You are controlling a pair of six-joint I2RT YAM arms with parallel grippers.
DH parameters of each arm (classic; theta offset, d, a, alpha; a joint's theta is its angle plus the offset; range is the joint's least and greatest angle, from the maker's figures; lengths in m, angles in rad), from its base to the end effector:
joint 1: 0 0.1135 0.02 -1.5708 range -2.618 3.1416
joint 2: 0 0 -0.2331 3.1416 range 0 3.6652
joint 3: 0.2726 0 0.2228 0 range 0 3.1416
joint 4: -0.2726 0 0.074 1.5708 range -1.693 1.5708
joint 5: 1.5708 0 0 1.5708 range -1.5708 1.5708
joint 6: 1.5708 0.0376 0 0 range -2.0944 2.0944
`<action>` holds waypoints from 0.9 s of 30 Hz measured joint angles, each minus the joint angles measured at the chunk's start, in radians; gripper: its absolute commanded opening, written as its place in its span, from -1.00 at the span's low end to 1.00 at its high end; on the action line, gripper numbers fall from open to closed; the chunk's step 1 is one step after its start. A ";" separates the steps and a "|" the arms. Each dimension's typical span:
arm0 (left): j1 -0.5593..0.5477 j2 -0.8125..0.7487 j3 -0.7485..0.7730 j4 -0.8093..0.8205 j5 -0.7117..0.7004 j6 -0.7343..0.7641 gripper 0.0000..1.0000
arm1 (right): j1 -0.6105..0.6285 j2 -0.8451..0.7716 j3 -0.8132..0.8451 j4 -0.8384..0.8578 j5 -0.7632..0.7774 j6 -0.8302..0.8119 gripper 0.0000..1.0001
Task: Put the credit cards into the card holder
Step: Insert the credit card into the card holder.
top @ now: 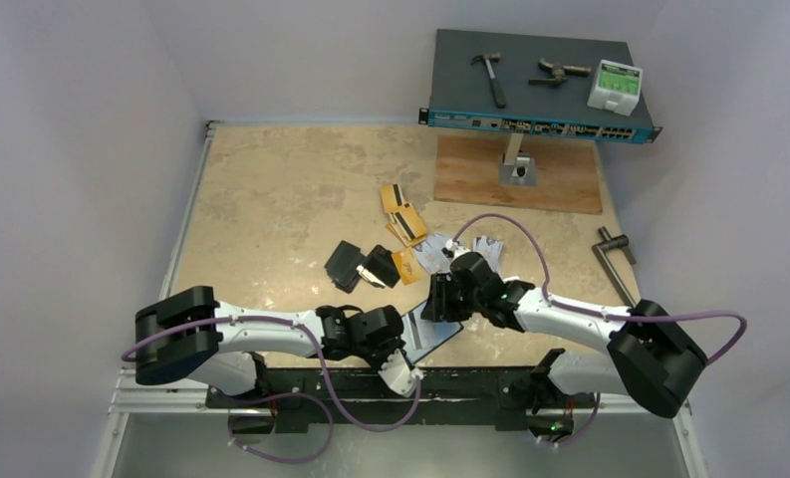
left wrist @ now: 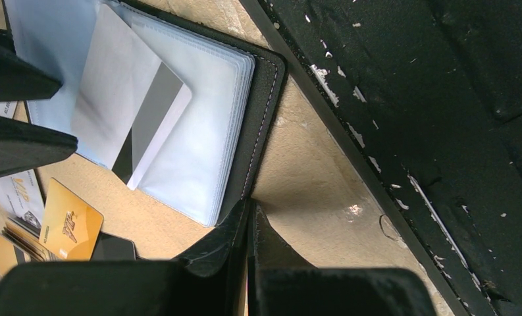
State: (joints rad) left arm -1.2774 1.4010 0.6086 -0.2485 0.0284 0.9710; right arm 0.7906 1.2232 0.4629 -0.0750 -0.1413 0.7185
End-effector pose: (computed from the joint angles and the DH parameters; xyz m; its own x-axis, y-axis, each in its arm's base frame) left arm 0.0656 -0.2208 0.1363 0.6524 0.6935 -0.3055 0.7485 -0.5264 0.4034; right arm 0.1454 0.1544 0.1458 -0.8996 0.0175 -0.4364 -0.2364 0.8206 0.5203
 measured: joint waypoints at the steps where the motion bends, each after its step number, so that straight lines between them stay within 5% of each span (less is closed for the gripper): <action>1: 0.000 0.000 0.000 0.000 0.000 0.000 -1.00 | 0.000 0.013 0.013 0.000 0.013 -0.005 -0.24; 13: 0.020 0.002 -0.004 0.016 -0.016 0.001 -1.00 | -0.003 0.215 0.118 0.130 0.046 -0.052 -0.42; 27: 0.112 0.004 -0.011 0.037 -0.044 0.020 -1.00 | -0.005 0.050 0.054 0.079 0.046 -0.040 -0.49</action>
State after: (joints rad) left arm -1.1652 1.4048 0.5972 -0.2111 -0.0154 0.9909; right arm 0.7853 1.2728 0.5171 0.0040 -0.0952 0.6785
